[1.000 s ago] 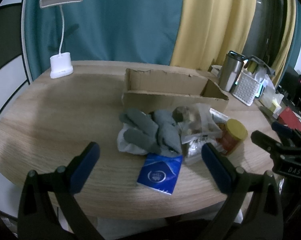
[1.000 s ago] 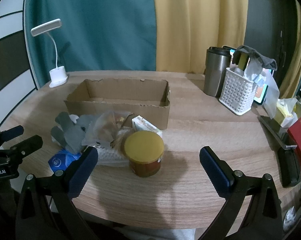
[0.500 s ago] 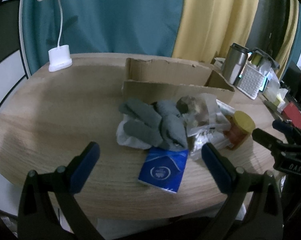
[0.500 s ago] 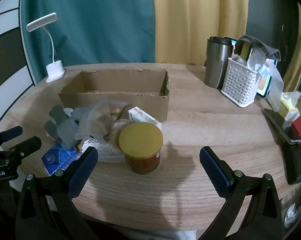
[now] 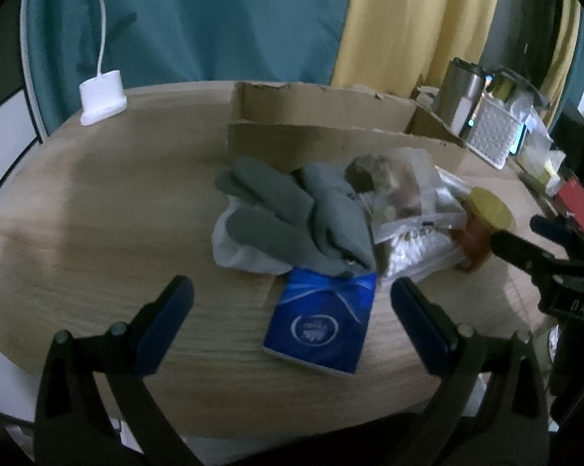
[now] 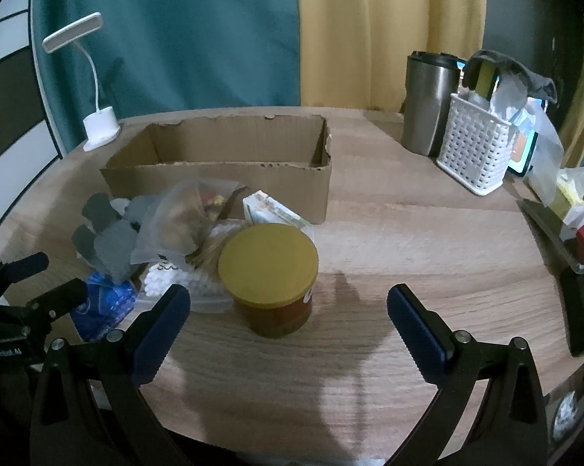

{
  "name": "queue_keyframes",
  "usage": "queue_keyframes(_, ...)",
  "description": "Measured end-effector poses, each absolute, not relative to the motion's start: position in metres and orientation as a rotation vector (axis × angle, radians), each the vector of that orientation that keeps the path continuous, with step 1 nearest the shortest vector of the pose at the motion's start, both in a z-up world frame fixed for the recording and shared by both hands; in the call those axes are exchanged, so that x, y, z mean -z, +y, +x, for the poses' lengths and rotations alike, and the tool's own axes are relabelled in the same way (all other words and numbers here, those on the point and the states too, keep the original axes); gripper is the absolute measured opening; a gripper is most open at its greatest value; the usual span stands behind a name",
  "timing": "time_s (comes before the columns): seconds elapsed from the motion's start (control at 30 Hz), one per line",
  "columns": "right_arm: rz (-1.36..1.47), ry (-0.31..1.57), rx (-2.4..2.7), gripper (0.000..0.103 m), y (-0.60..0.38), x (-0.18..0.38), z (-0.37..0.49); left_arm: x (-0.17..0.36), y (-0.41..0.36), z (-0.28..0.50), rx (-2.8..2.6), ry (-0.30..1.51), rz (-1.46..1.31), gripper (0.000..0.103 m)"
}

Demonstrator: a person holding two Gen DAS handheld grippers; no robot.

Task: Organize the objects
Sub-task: 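Grasp the blue tissue pack with left tool while right tool grasps the yellow-lidded jar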

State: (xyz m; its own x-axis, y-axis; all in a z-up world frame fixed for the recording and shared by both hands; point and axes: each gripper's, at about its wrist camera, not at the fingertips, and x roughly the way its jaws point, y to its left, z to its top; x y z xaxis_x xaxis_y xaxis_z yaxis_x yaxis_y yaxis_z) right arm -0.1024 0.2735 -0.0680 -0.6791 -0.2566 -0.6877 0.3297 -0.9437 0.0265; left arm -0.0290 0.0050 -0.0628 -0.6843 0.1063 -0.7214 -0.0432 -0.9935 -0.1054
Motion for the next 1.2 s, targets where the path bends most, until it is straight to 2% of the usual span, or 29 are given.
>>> queue_keyframes(0.7,1.065,0.120,2.608,0.103,0.272,0.079,-0.121,0.091,0.019,-0.046,-2.714,-0.040,-1.330,0.100)
queue_keyframes(0.8,1.067,0.123,2.606,0.103,0.270,0.079,-0.123,0.090,0.021,-0.045,-2.714,-0.022,-1.320,0.089)
queue_keyframes(0.87,1.067,0.121,2.606,0.103,0.271,0.079,-0.124,0.090,0.022,-0.045,-2.709,-0.015,-1.313,0.088)
queue_keyframes(0.9,1.067,0.121,2.606,0.103,0.270,0.079,-0.125,0.090,0.022,-0.044,-2.708,-0.016,-1.311,0.084)
queue_keyframes(0.93,1.067,0.122,2.607,0.103,0.270,0.079,-0.125,0.089,0.022,-0.043,-2.706,-0.015,-1.304,0.075)
queue_keyframes(1.07,1.063,0.128,2.610,0.103,0.268,0.079,-0.124,0.087,0.024,-0.040,-2.687,-0.016,-1.291,0.063)
queue_keyframes(1.17,1.059,0.142,2.611,0.102,0.266,0.080,-0.123,0.085,0.025,-0.038,-2.675,-0.025,-1.290,0.059)
queue_keyframes(1.2,1.054,0.140,2.608,0.098,0.266,0.080,-0.123,0.085,0.025,-0.038,-2.672,-0.028,-1.290,0.059)
